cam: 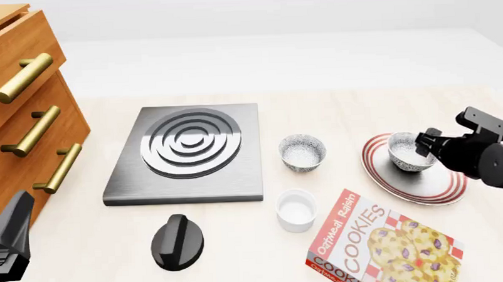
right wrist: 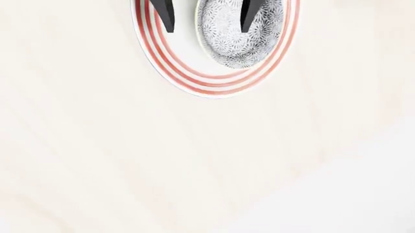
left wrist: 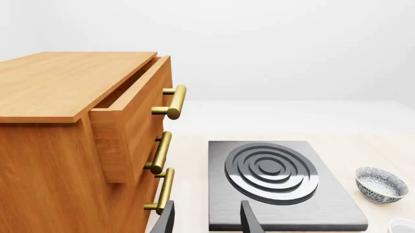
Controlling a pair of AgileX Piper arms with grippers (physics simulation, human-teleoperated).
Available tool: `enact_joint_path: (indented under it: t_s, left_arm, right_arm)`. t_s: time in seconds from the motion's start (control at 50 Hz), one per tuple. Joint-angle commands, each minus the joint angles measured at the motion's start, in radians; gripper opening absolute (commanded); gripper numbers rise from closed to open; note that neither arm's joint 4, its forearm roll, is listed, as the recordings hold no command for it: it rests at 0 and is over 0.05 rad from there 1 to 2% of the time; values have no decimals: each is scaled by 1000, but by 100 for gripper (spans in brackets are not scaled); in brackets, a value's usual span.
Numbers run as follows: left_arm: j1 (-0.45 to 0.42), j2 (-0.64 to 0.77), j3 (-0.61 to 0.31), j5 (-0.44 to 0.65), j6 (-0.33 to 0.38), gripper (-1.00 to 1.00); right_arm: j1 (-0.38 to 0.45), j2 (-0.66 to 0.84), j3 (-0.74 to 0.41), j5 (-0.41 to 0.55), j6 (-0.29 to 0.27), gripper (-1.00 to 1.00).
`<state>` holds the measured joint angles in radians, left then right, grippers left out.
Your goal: Pick the akita bowl next to the plate and place it on the plate.
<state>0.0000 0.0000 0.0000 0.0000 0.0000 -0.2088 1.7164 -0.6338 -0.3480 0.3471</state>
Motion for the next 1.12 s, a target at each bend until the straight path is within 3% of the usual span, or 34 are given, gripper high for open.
enact_joint_path:
  t_s: [0.02,0.32,0.7,0.86,1.0,1.12]
  left_arm:
    - [0,0,0,0,0,100]
    - [0,0,0,0,0,100]
    - [0,0,0,0,0,100]
    - [0,0,0,0,0,100]
    - [0,0,0,0,0,100]
    - [0,0,0,0,0,100]
  right_arm:
    - [-2,-60,-16,49,19,100]
    - [22,-273,12,108,38,100]
    - [68,-830,178,188,25,100]
    - [94,-999,256,204,61,100]
    - [103,-1156,352,160,66,100]
    - [116,-1199,422,103,54,100]
